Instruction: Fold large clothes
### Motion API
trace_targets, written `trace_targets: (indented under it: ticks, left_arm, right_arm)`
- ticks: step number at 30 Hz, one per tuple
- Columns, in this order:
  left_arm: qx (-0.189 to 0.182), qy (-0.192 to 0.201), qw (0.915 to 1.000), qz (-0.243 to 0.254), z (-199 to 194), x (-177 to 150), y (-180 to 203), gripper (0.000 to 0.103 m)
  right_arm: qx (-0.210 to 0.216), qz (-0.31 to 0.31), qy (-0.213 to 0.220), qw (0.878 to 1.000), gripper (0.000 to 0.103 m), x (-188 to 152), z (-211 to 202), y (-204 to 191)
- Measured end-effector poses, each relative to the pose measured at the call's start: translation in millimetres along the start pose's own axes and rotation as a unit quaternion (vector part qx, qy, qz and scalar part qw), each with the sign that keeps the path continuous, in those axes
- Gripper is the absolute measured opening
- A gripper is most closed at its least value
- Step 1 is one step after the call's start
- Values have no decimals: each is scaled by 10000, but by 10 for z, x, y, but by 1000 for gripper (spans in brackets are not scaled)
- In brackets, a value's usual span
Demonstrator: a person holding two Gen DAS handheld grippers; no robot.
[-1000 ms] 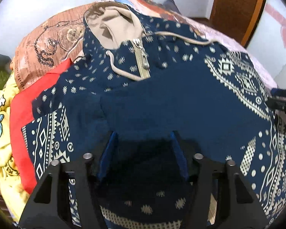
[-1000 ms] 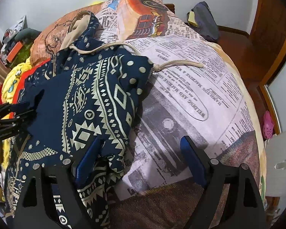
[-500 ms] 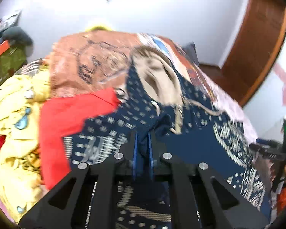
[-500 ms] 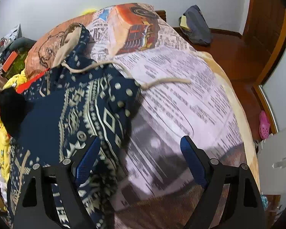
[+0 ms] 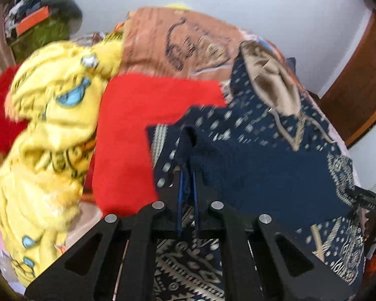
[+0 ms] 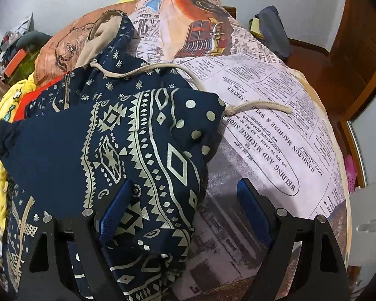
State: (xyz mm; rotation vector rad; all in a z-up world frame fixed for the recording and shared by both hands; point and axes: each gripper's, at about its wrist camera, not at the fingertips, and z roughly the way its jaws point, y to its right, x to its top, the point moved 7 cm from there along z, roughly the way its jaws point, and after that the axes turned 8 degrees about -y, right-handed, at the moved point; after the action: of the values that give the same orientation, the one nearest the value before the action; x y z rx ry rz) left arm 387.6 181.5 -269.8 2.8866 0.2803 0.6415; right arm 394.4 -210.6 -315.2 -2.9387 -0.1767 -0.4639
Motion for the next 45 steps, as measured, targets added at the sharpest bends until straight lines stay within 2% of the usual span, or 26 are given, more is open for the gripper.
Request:
trace_targets:
  ticks: [3,5,9,15,16,18,19,20,23,25,29,31,33,37,42,45]
  left_arm:
    - [52,-84,9999,-138,74,-142,-143,5]
    - [155,-93,9997,-190,94,-208,-215,0]
    - [318,-175,9990,-264,93,-300,-371,0]
    - [518,-199,9984,74,-36,-292,-302,3]
    - [506,-221,9984,140,-35,-285,-267,7]
    - [484,-290,9981,227,-11,-269,-172,23]
    - [465,-304,9982,232,12,-266,-135,40]
    - [443,-310,9983,227,38,-263,-101,51]
    - [333,-458,9981,236,191,-279,28,52]
    - [505,-600,9965,273,362,-318,65,53]
    - [747,-533,9957,99,509,-345,-34,65]
    - [767,-496,9958,15,509,-358,-109,66]
    - [728,-496,9961,-69,505,-374,-178,66]
    - [1005,-435,9940,-41,467,-404,-267,66]
    - [1130,-447,9926,-25,434,-433,-304,66]
    - [1086,-539,9926,33,397,-433,-302,66]
  right_arm:
    - [71,82,-23,9999,83,-16,-10,32]
    - [77,120,-33,9999,83,-25,-10,51]
    - [23,144,-23,9999,83,-30,-38,75]
    - [-157,216,191,9995,83,65,-195,207]
    - [-165,265,233,9992,83,91,-221,245]
    - [-172,383,277,9987,83,142,-247,316]
    - [-169,447,288,9984,83,162,-250,352]
    - [-155,498,291,9982,83,166,-246,373]
    - [-140,507,283,9982,83,204,-211,395]
    - [-335,372,286,9983,83,262,-165,404]
    - [-649,173,70,9977,83,359,9,462]
    - [-634,117,-68,9979,83,408,110,480]
    - [-812,-36,-48,9967,84,463,161,474]
    - [-1032,-366,42,9940,83,621,207,413]
    - [-975,-27,-54,9952,84,837,294,467]
    - [-1038,-58,-16,9946,84,887,201,417]
